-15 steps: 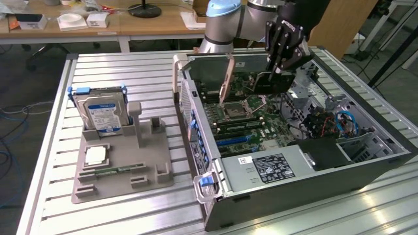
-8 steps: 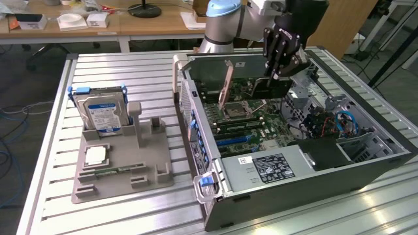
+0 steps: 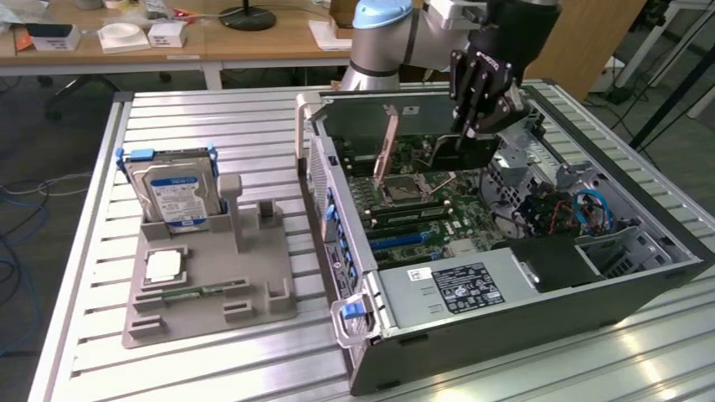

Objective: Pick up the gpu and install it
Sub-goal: 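Insert the gpu into the slot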

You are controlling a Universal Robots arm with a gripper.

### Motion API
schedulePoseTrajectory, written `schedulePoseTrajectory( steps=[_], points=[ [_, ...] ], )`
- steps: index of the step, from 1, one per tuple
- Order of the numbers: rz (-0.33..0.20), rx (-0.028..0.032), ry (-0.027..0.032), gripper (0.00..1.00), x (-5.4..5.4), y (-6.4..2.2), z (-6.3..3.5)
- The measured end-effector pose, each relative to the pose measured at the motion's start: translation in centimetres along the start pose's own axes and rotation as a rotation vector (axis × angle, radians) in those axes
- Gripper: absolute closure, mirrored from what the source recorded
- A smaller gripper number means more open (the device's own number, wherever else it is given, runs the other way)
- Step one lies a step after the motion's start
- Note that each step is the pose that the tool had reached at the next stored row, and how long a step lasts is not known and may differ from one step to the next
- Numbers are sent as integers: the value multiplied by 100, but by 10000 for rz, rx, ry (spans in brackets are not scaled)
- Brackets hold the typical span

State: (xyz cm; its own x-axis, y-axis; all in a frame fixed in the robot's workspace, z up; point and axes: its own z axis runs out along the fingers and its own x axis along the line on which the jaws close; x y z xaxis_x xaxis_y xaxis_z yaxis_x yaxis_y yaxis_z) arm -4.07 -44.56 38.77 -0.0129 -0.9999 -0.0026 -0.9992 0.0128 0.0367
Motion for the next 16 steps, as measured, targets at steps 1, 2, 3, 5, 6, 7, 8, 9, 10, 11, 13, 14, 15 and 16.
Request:
schedulePoseTrajectory(
  steps=[1,2,3,5,6,7,8,9,10,11,13,14,15,16],
  points=[
    [0,-1,3,74,0,-1,17],
    [0,-2,4,74,0,-1,36],
    [0,-2,5,74,0,-2,53],
    [0,-1,3,74,0,-4,90],
    [0,-1,4,74,0,-1,108],
    [0,-1,3,74,0,3,127],
    [0,-1,4,74,0,6,144],
    [-2,-1,4,74,0,5,162],
    [-2,-2,4,74,0,6,180],
    [0,-1,4,74,1,8,200],
    [-2,-1,3,74,2,68,284],
    [-3,-2,3,74,4,101,304],
    [-3,-1,4,74,7,128,320],
    [-4,1,3,74,7,142,337]
  ],
)
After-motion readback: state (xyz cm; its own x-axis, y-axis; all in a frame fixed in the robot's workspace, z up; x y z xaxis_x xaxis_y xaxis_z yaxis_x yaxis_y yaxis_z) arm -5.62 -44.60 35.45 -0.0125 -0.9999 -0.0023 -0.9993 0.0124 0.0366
